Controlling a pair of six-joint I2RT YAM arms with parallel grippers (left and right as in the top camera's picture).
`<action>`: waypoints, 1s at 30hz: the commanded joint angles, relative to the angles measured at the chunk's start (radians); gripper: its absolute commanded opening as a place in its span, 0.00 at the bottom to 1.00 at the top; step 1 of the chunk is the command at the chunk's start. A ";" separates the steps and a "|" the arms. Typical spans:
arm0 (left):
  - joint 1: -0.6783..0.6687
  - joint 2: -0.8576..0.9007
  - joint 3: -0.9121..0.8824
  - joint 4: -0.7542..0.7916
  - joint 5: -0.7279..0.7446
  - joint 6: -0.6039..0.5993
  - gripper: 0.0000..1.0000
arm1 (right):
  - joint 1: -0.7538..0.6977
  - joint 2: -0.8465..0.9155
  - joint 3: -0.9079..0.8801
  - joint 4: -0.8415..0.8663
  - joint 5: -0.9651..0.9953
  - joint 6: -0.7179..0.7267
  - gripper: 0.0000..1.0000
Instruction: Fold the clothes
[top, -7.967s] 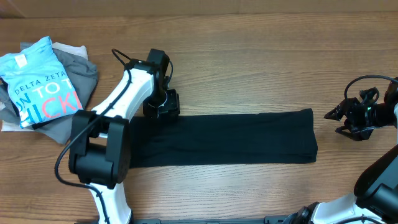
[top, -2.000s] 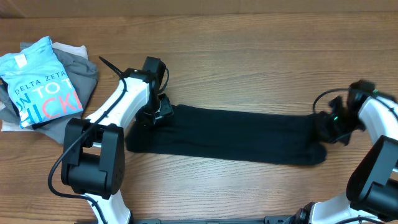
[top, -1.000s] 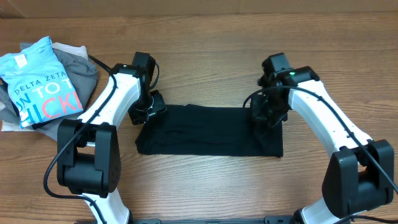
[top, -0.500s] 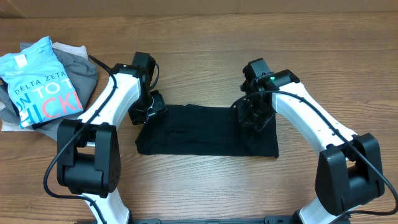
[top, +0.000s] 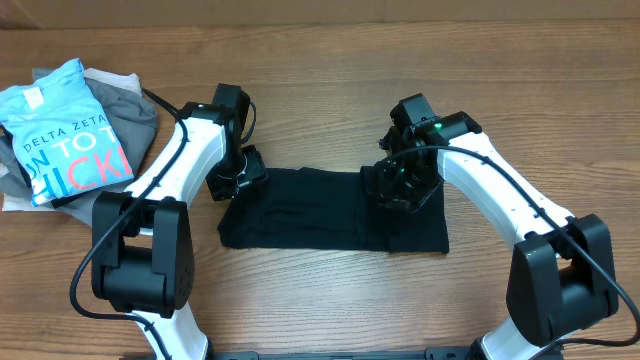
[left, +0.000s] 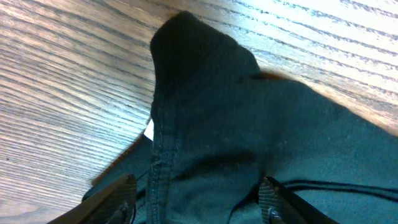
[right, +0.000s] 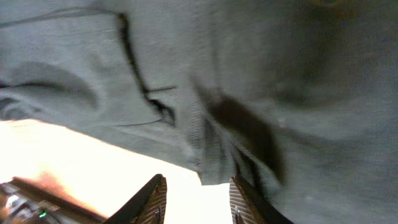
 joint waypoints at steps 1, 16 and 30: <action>0.000 -0.020 0.019 -0.017 0.000 0.045 0.68 | -0.022 -0.019 0.036 -0.018 0.154 0.047 0.36; 0.000 -0.020 0.018 -0.063 -0.015 0.049 0.74 | -0.031 -0.044 -0.124 -0.021 0.166 0.074 0.40; 0.000 -0.020 0.018 -0.084 -0.016 0.059 0.74 | 0.083 -0.047 -0.154 0.089 -0.156 -0.114 0.38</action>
